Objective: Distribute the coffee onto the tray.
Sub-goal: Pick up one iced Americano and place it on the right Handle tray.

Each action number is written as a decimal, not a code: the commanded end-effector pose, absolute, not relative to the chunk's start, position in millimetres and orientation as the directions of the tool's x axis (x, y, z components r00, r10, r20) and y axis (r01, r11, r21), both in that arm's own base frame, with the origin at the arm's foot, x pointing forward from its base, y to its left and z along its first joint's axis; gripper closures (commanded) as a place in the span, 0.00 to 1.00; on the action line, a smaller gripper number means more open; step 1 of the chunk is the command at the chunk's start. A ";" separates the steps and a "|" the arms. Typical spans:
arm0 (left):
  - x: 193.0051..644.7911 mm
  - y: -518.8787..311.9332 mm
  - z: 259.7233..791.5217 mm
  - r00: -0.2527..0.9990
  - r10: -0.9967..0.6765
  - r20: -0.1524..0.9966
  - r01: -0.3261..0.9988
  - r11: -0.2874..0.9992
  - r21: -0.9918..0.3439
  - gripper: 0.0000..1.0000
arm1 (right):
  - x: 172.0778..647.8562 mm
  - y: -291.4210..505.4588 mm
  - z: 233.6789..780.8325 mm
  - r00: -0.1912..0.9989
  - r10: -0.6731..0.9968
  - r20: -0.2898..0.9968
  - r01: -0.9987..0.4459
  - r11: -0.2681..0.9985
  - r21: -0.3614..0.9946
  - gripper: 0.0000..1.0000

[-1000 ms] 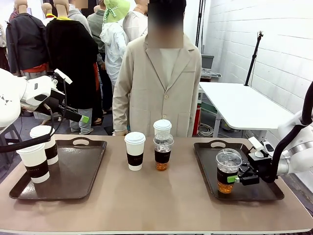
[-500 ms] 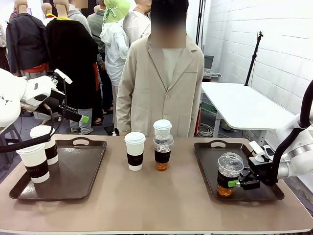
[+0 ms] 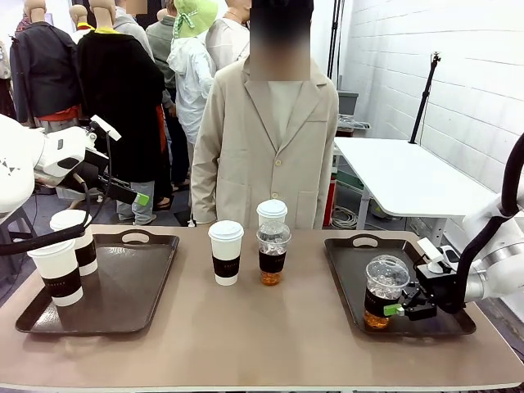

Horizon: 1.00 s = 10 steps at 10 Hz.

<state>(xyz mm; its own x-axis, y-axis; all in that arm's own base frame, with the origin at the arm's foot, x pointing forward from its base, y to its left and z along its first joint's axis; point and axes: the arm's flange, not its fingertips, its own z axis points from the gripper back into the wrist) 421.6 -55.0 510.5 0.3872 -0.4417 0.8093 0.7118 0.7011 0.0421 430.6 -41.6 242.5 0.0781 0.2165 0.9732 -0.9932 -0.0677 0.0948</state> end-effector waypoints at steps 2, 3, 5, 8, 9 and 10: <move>421.7 -54.2 509.1 0.390 -0.439 0.809 0.713 0.701 0.036 0.00 | 431.1 -52.6 246.5 0.109 0.203 0.973 -0.989 -0.073 0.126 0.00; 421.7 -54.2 509.1 0.390 -0.439 0.809 0.713 0.701 0.036 0.00 | 430.3 -56.1 248.3 0.120 0.204 0.972 -0.989 -0.065 0.135 0.00; 421.7 -54.2 509.1 0.390 -0.439 0.809 0.713 0.701 0.036 0.00 | 425.4 -70.9 252.2 0.145 0.225 0.963 -0.987 -0.031 0.156 0.00; 421.7 -54.2 509.1 0.390 -0.439 0.809 0.713 0.701 0.036 0.00 | 409.4 -108.5 258.8 0.196 0.227 0.954 -0.980 0.005 0.200 0.00; 421.7 -54.2 509.1 0.390 -0.439 0.809 0.713 0.701 0.036 0.00 | 405.0 -117.7 261.5 0.193 0.234 0.953 -0.981 0.030 0.191 0.00; 421.7 -54.2 509.1 0.390 -0.439 0.809 0.713 0.701 0.036 0.00 | 402.2 -123.5 264.1 0.193 0.236 0.952 -0.981 0.046 0.187 0.00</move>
